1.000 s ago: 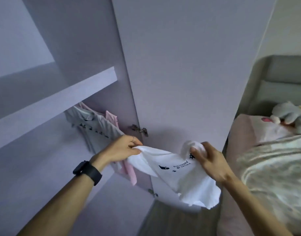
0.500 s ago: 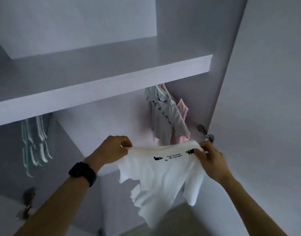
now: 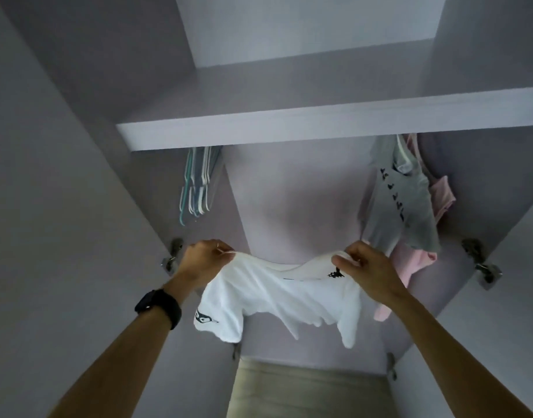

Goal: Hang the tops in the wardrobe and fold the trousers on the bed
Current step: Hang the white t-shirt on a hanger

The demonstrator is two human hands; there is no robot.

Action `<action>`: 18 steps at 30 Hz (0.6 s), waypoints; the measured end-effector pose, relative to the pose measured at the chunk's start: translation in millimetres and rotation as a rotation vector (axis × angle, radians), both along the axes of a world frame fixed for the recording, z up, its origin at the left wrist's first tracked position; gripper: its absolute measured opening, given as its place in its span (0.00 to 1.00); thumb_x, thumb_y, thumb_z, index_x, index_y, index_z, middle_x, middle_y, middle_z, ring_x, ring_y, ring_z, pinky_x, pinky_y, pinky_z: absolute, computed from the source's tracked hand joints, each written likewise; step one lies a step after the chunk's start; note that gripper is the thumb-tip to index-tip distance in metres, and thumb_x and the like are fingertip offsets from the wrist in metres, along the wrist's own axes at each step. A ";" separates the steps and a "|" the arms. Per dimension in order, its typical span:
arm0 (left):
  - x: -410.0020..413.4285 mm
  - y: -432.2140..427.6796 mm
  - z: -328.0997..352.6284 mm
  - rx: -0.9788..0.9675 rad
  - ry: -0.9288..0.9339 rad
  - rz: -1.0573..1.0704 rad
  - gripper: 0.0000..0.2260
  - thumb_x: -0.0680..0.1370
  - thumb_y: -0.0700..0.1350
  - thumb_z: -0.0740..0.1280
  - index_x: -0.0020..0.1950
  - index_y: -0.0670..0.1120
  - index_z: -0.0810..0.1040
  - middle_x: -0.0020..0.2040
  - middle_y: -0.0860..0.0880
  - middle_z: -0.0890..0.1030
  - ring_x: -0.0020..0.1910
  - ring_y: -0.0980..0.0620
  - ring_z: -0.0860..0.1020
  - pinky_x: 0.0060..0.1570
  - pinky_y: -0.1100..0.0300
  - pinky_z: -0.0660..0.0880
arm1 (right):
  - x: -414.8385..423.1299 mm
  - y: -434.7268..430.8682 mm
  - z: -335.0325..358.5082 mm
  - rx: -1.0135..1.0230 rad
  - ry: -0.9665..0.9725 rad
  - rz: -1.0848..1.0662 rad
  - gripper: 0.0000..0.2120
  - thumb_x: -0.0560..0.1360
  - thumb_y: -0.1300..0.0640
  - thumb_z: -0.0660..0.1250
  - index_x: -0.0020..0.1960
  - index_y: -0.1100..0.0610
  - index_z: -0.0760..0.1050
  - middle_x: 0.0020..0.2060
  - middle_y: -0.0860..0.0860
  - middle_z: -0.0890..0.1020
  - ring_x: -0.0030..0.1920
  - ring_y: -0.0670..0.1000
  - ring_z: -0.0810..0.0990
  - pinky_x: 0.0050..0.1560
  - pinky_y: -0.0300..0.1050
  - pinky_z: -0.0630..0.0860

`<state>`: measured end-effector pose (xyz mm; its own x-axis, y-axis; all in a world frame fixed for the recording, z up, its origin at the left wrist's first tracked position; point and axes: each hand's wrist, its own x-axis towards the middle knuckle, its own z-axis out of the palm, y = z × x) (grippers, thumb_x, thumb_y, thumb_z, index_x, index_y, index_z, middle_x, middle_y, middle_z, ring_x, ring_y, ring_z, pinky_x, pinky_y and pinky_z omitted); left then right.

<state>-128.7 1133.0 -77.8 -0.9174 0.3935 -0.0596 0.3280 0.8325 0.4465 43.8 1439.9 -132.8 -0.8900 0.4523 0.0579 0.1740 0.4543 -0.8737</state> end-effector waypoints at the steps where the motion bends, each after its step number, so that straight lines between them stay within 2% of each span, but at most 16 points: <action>1: -0.5 -9.1 3.0 0.067 -0.068 0.035 0.03 0.78 0.53 0.72 0.45 0.56 0.83 0.40 0.58 0.83 0.41 0.55 0.81 0.44 0.63 0.72 | -5.7 -4.7 4.0 0.019 0.013 0.018 0.13 0.75 0.52 0.74 0.38 0.50 0.72 0.30 0.40 0.76 0.33 0.41 0.73 0.39 0.37 0.69; 3: -0.8 -34.5 8.8 0.218 -0.192 0.064 0.07 0.74 0.55 0.75 0.39 0.56 0.83 0.34 0.59 0.82 0.38 0.58 0.79 0.44 0.63 0.72 | -18.0 -8.7 10.6 0.088 0.068 0.007 0.14 0.76 0.53 0.73 0.38 0.49 0.70 0.30 0.40 0.76 0.33 0.41 0.73 0.39 0.38 0.69; 4: 2.2 -47.5 14.2 0.278 -0.246 0.062 0.06 0.73 0.55 0.76 0.40 0.55 0.84 0.36 0.58 0.83 0.39 0.60 0.79 0.45 0.64 0.72 | -23.2 -8.6 15.4 0.117 0.105 -0.024 0.14 0.77 0.54 0.73 0.39 0.49 0.69 0.30 0.41 0.77 0.33 0.41 0.74 0.39 0.38 0.69; 6: 10.7 -70.7 25.6 0.407 -0.374 0.007 0.10 0.72 0.54 0.77 0.47 0.50 0.86 0.43 0.54 0.85 0.45 0.59 0.80 0.51 0.65 0.72 | -31.9 -6.7 25.1 0.135 0.157 -0.084 0.11 0.77 0.55 0.73 0.41 0.52 0.71 0.33 0.44 0.79 0.35 0.44 0.76 0.39 0.40 0.69; 8: 17.0 -87.2 33.7 0.521 -0.501 -0.048 0.18 0.70 0.53 0.80 0.54 0.44 0.86 0.53 0.45 0.86 0.52 0.53 0.82 0.59 0.59 0.73 | -38.4 -7.4 30.5 0.157 0.174 -0.083 0.09 0.77 0.56 0.72 0.44 0.55 0.72 0.36 0.51 0.81 0.37 0.51 0.77 0.41 0.43 0.70; 11: 19.4 -100.6 44.3 0.573 -0.543 -0.084 0.18 0.69 0.45 0.80 0.56 0.41 0.85 0.56 0.39 0.84 0.53 0.49 0.82 0.61 0.55 0.74 | -46.0 -15.1 34.6 0.183 0.183 -0.054 0.03 0.79 0.59 0.70 0.51 0.56 0.75 0.40 0.53 0.82 0.41 0.54 0.79 0.45 0.43 0.72; 14: 23.3 -110.0 56.0 0.538 -0.506 -0.092 0.14 0.69 0.45 0.79 0.53 0.46 0.86 0.53 0.43 0.86 0.51 0.51 0.82 0.59 0.55 0.74 | -51.2 -19.3 35.1 0.268 0.167 -0.050 0.08 0.81 0.59 0.66 0.58 0.55 0.80 0.41 0.51 0.82 0.44 0.56 0.80 0.49 0.45 0.75; 16: 27.2 -113.5 62.5 0.512 -0.487 -0.102 0.09 0.69 0.44 0.79 0.49 0.50 0.88 0.49 0.47 0.87 0.48 0.54 0.83 0.56 0.59 0.75 | -53.0 -20.5 34.2 0.298 0.133 -0.069 0.09 0.81 0.59 0.65 0.57 0.54 0.82 0.41 0.52 0.83 0.45 0.58 0.81 0.49 0.48 0.76; 18: 29.2 -114.4 64.6 0.446 -0.430 -0.109 0.04 0.70 0.46 0.80 0.39 0.54 0.87 0.39 0.53 0.84 0.38 0.58 0.79 0.46 0.66 0.73 | -52.3 -25.9 34.1 0.300 0.108 -0.069 0.08 0.80 0.58 0.66 0.56 0.55 0.82 0.42 0.55 0.84 0.46 0.58 0.81 0.50 0.48 0.77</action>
